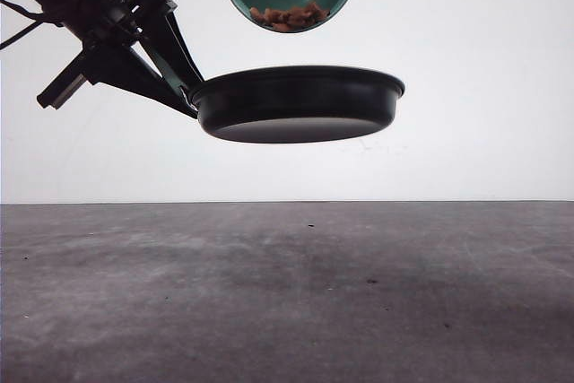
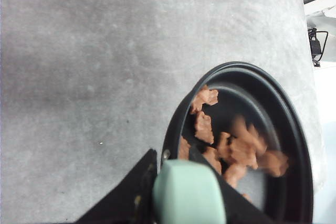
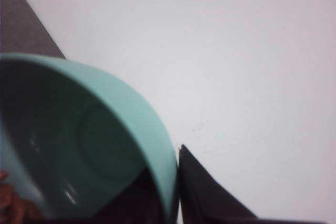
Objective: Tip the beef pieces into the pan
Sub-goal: 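Tilt the bowl with the right gripper, pouring cubes into the pan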
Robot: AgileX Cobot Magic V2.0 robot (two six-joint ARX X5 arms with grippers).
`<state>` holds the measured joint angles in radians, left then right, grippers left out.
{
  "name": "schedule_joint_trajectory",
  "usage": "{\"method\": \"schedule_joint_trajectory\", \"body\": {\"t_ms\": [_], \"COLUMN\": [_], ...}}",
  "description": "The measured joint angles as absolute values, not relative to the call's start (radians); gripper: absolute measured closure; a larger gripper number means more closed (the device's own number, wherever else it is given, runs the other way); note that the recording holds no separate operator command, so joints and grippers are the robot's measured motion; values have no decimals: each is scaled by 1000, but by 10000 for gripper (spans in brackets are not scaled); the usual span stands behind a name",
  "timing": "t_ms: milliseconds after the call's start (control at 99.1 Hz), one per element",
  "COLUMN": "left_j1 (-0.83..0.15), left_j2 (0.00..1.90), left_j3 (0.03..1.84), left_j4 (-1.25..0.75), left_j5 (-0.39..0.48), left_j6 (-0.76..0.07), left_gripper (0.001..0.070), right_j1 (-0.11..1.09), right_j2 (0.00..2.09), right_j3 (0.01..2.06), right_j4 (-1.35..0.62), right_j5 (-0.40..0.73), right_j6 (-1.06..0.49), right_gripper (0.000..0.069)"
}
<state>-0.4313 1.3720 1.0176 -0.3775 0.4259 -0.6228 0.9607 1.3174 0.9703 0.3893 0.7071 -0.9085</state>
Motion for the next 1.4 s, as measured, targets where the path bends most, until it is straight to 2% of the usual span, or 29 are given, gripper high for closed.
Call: {"method": "schedule_joint_trajectory", "body": {"t_ms": [303,514,646,807,928,1009,1110,1200,1271,1331,1402], "left_j1": [-419,-406,-406,-406,-406,-406,-406,-406,-406,-406,-406], "left_j2": [1372,1372,1372,1372,1372,1372,1372,1372,1372,1372,1372], "left_j3": [1018,1018,1018,1018,1018,1018,1018,1018,1018,1018,1018], "left_j4": [-377,-377,-377,-375,-363,-357,-338,-334,-334,-334,-334], "left_j5": [426,426,427,426,426,426,426,426,426,424,418], "left_j6": [-623,-623,-621,-617,-615,-614,-614,-613,-602,-594,-586], "left_gripper": [650,650,650,650,650,650,650,650,650,650,650], "right_j1": [951,948,933,839,662,474,161,-122,-295,-382,-395], "right_j2": [1317,1317,1301,1157,1020,962,946,994,1061,1117,1171], "right_j3": [970,970,970,970,973,975,975,975,975,971,957], "right_j4": [486,498,504,326,105,-78,-315,-548,-718,-830,-892], "right_j5": [681,684,728,681,528,335,56,-147,-237,-258,-266], "right_j6": [-991,-972,-812,-423,-69,181,423,470,437,377,315], "right_gripper": [675,675,674,673,673,673,673,673,673,673,673]}}
